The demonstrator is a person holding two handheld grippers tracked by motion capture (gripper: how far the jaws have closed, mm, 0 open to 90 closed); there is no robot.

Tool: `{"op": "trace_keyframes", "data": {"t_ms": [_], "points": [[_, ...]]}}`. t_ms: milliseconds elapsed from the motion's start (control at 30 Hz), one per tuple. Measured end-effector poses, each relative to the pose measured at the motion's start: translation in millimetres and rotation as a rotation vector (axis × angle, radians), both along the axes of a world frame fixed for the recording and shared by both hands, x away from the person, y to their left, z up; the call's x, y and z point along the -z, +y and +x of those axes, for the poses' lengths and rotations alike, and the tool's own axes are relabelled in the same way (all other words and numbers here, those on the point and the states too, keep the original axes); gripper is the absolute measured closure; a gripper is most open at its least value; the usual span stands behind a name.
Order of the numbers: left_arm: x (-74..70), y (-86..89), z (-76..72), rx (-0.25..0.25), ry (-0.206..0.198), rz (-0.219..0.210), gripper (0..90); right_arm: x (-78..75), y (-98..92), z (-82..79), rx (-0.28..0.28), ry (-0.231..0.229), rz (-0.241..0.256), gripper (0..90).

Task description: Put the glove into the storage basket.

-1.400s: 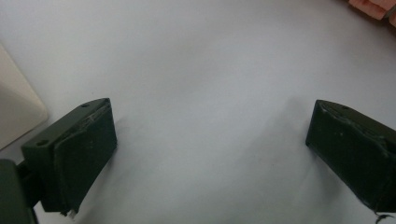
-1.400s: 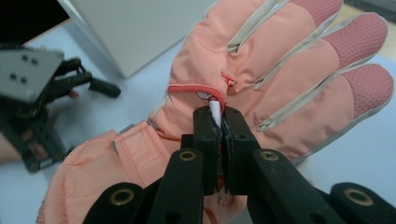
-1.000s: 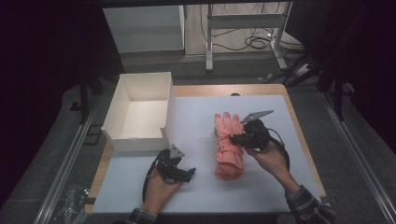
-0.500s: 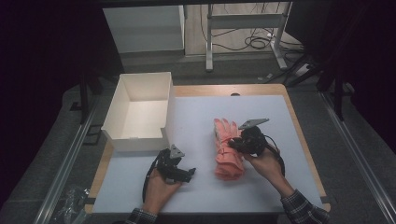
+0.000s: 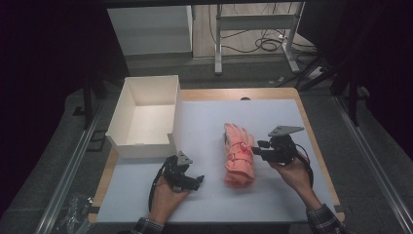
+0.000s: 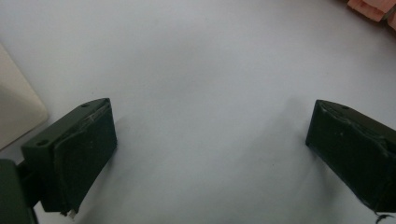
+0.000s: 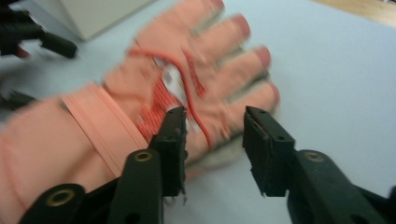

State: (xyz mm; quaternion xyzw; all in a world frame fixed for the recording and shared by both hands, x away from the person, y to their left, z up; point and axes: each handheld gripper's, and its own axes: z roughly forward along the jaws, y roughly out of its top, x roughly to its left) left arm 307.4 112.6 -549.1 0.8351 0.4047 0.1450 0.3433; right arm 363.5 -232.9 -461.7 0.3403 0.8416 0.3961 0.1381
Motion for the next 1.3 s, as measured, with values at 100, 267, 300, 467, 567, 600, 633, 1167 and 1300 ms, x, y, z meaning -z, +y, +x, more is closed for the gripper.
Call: {"op": "trace_keyframes", "data": {"t_ms": [100, 267, 300, 467, 567, 600, 633, 1167, 1300], "points": [[0.0, -0.2, -0.3, -0.004, 0.002, -0.003, 1.7, 13.7, -9.3, -4.4, -0.014, 0.036, 0.015, 71.3], [0.0, -0.2, -0.3, -0.004, 0.002, -0.003, 1.8, 36.2, -14.6, -17.9, -0.062, 0.088, 0.022, 80.7], [0.0, -0.2, -0.3, -0.004, 0.002, -0.003, 1.7, 36.2, -14.6, -17.9, -0.062, 0.088, 0.022, 80.7], [0.1, -0.2, -0.1, -0.002, 0.001, -0.002, 1.7, 54.6, -6.3, -35.8, -0.131, 0.116, 0.010, 83.5], [0.1, -0.2, -0.3, -0.004, 0.002, -0.003, 1.7, 58.1, 1.8, -38.9, -0.146, 0.111, -0.007, 83.7], [0.1, -0.2, -0.2, -0.003, 0.002, -0.002, 1.7, 59.0, 4.0, -38.8, -0.153, 0.108, -0.006, 83.7], [0.1, -0.1, -0.1, 0.000, 0.001, -0.001, 1.7, 59.8, 6.1, -38.7, -0.158, 0.113, -0.001, 83.6], [0.0, 0.0, 0.0, -0.001, 0.002, -0.002, 1.7, 65.5, 48.3, -33.1, -0.201, 0.100, 0.003, 82.2], [0.0, 0.2, 0.1, -0.001, 0.003, -0.003, 1.7, 66.3, 62.3, -29.8, -0.207, 0.085, -0.005, 82.1]]}}
